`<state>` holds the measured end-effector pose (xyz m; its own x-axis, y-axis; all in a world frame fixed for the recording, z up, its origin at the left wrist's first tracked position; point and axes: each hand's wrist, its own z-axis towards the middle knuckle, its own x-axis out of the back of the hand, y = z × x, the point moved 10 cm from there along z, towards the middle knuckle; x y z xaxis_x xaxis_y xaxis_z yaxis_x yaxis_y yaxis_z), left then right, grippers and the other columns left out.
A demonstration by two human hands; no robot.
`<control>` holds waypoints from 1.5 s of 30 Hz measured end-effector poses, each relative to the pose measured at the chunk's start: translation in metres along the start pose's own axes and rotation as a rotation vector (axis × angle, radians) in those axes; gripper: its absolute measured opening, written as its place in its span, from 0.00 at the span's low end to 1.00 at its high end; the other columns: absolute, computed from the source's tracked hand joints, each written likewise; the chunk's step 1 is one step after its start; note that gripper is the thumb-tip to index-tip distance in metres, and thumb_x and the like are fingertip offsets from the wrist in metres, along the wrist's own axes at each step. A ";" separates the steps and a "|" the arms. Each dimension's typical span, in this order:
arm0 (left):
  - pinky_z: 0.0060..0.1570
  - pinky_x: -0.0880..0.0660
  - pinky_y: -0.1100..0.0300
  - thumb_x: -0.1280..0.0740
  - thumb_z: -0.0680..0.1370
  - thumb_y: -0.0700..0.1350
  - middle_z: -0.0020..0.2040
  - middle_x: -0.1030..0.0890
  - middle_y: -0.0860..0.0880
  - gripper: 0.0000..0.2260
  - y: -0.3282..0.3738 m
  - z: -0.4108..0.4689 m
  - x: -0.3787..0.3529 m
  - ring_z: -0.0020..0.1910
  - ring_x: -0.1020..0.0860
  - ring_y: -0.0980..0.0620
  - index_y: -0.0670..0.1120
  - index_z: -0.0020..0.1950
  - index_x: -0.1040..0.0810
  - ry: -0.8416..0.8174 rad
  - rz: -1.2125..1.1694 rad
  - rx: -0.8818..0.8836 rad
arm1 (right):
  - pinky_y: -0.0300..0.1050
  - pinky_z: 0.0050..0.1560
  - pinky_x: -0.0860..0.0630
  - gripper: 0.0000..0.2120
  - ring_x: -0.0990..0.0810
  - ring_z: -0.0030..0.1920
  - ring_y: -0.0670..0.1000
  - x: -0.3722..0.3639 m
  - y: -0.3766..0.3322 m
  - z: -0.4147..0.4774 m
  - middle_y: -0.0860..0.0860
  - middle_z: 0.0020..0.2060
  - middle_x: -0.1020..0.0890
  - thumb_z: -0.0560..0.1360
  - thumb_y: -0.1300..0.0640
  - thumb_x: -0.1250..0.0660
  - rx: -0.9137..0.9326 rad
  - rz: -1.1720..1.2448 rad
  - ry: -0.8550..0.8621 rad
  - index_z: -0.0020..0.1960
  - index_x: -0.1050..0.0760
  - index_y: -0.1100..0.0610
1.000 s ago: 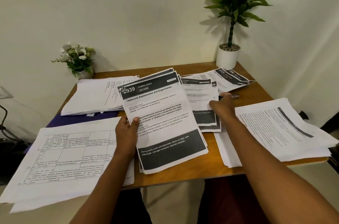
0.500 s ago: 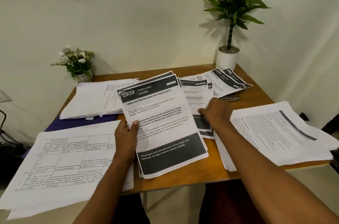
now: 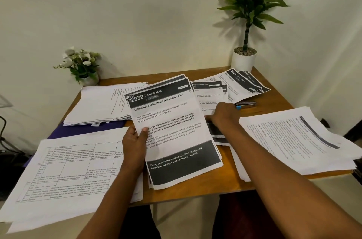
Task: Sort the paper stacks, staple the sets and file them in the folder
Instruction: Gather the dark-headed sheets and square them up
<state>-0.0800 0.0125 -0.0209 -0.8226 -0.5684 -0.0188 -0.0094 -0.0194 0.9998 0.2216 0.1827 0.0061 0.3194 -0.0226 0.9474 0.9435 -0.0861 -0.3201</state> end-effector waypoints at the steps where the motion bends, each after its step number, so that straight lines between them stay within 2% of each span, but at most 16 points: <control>1: 0.37 0.19 0.64 0.34 0.83 0.44 0.54 0.17 0.57 0.08 0.000 0.000 0.000 0.47 0.15 0.54 0.53 0.61 0.24 0.000 -0.007 0.004 | 0.44 0.47 0.22 0.19 0.19 0.52 0.55 -0.002 0.001 0.002 0.54 0.53 0.17 0.74 0.42 0.26 -0.017 0.023 -0.020 0.54 0.24 0.55; 6: 0.38 0.18 0.64 0.35 0.83 0.43 0.52 0.16 0.58 0.09 0.004 -0.002 -0.001 0.48 0.15 0.56 0.59 0.57 0.23 -0.010 -0.044 -0.008 | 0.44 0.42 0.25 0.20 0.19 0.53 0.55 -0.010 0.006 0.008 0.54 0.54 0.17 0.72 0.43 0.23 -0.047 0.133 -0.068 0.53 0.26 0.54; 9: 0.40 0.18 0.62 0.34 0.83 0.44 0.54 0.16 0.57 0.09 0.003 -0.002 0.000 0.49 0.14 0.54 0.59 0.57 0.23 -0.009 -0.045 -0.011 | 0.48 0.52 0.21 0.26 0.23 0.60 0.57 -0.011 0.007 0.012 0.57 0.61 0.22 0.71 0.42 0.22 -0.054 0.126 -0.073 0.60 0.26 0.55; 12: 0.41 0.17 0.60 0.34 0.83 0.44 0.54 0.16 0.57 0.09 0.002 -0.001 -0.001 0.49 0.14 0.54 0.58 0.56 0.23 -0.010 -0.040 -0.006 | 0.54 0.64 0.28 0.34 0.30 0.68 0.60 -0.011 0.002 0.020 0.58 0.67 0.28 0.69 0.43 0.21 -0.046 0.076 -0.126 0.67 0.31 0.56; 16: 0.41 0.17 0.59 0.34 0.83 0.43 0.51 0.15 0.58 0.09 0.001 0.000 -0.001 0.49 0.14 0.54 0.58 0.55 0.23 -0.012 -0.039 -0.003 | 0.55 0.68 0.33 0.33 0.31 0.71 0.60 -0.013 -0.008 0.031 0.57 0.68 0.27 0.71 0.48 0.22 -0.017 -0.006 -0.191 0.69 0.33 0.58; 19: 0.40 0.17 0.60 0.34 0.83 0.43 0.51 0.15 0.59 0.09 0.001 0.000 -0.001 0.48 0.14 0.55 0.59 0.55 0.23 -0.012 -0.045 0.003 | 0.53 0.66 0.30 0.35 0.34 0.72 0.60 -0.016 -0.009 0.034 0.58 0.70 0.29 0.72 0.52 0.22 -0.056 0.034 -0.229 0.72 0.35 0.58; 21: 0.41 0.17 0.59 0.34 0.83 0.43 0.51 0.15 0.59 0.09 0.000 0.001 -0.001 0.49 0.14 0.54 0.59 0.55 0.23 -0.011 -0.045 0.001 | 0.52 0.63 0.28 0.38 0.32 0.71 0.59 -0.014 -0.010 0.033 0.58 0.69 0.28 0.69 0.52 0.19 -0.079 0.068 -0.247 0.71 0.35 0.58; 23: 0.42 0.17 0.58 0.34 0.83 0.43 0.51 0.15 0.58 0.09 0.000 0.001 0.000 0.49 0.14 0.54 0.58 0.56 0.22 -0.014 -0.045 -0.011 | 0.53 0.65 0.27 0.37 0.28 0.69 0.59 -0.015 -0.009 0.036 0.57 0.67 0.25 0.67 0.52 0.18 -0.079 0.077 -0.263 0.70 0.32 0.58; 25: 0.41 0.17 0.60 0.34 0.83 0.43 0.52 0.15 0.58 0.09 0.000 0.001 0.000 0.50 0.15 0.54 0.58 0.56 0.22 -0.016 -0.043 -0.019 | 0.54 0.66 0.26 0.34 0.25 0.67 0.59 -0.017 -0.010 0.036 0.56 0.65 0.22 0.67 0.54 0.18 -0.073 0.080 -0.279 0.68 0.29 0.58; 28: 0.40 0.18 0.62 0.34 0.83 0.43 0.51 0.14 0.59 0.08 0.001 0.001 -0.001 0.50 0.15 0.55 0.56 0.57 0.22 -0.020 -0.046 -0.029 | 0.56 0.67 0.28 0.25 0.25 0.66 0.60 -0.014 -0.013 0.032 0.56 0.63 0.22 0.72 0.56 0.22 -0.082 0.071 -0.235 0.65 0.28 0.58; 30: 0.40 0.18 0.62 0.34 0.83 0.43 0.51 0.14 0.59 0.08 0.002 0.001 -0.001 0.49 0.15 0.55 0.56 0.57 0.22 -0.018 -0.046 -0.031 | 0.56 0.67 0.31 0.21 0.28 0.67 0.61 -0.011 -0.016 0.027 0.58 0.65 0.24 0.75 0.55 0.26 -0.080 0.044 -0.174 0.64 0.29 0.58; 33: 0.40 0.18 0.63 0.34 0.83 0.43 0.54 0.15 0.56 0.08 0.001 0.001 0.000 0.49 0.15 0.55 0.55 0.57 0.23 -0.013 -0.041 -0.030 | 0.56 0.67 0.32 0.27 0.34 0.70 0.63 -0.013 -0.020 0.015 0.61 0.69 0.33 0.77 0.48 0.29 -0.054 -0.026 -0.169 0.70 0.34 0.56; 36: 0.41 0.18 0.61 0.34 0.83 0.43 0.54 0.15 0.55 0.07 -0.001 0.002 0.000 0.50 0.15 0.54 0.55 0.57 0.23 -0.016 -0.040 -0.026 | 0.57 0.66 0.30 0.30 0.36 0.70 0.64 -0.018 -0.014 0.008 0.62 0.69 0.35 0.75 0.46 0.27 -0.054 -0.046 -0.161 0.71 0.35 0.56; 43: 0.40 0.18 0.63 0.34 0.83 0.43 0.50 0.16 0.59 0.09 0.002 0.000 -0.001 0.49 0.15 0.57 0.58 0.56 0.24 -0.020 -0.033 -0.022 | 0.53 0.65 0.26 0.27 0.33 0.69 0.64 -0.012 -0.009 0.004 0.62 0.73 0.43 0.76 0.61 0.29 -0.148 0.248 -0.134 0.72 0.36 0.58; 45: 0.39 0.19 0.65 0.35 0.83 0.42 0.52 0.17 0.60 0.08 0.002 0.001 -0.001 0.49 0.15 0.58 0.55 0.58 0.24 -0.014 -0.017 -0.035 | 0.51 0.63 0.25 0.31 0.30 0.68 0.63 -0.011 -0.012 0.002 0.62 0.73 0.39 0.77 0.65 0.32 -0.141 0.401 -0.107 0.76 0.41 0.58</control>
<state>-0.0801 0.0134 -0.0191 -0.8302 -0.5564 -0.0351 -0.0034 -0.0578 0.9983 0.2068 0.1860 -0.0007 0.6723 0.0208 0.7399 0.7240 -0.2268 -0.6515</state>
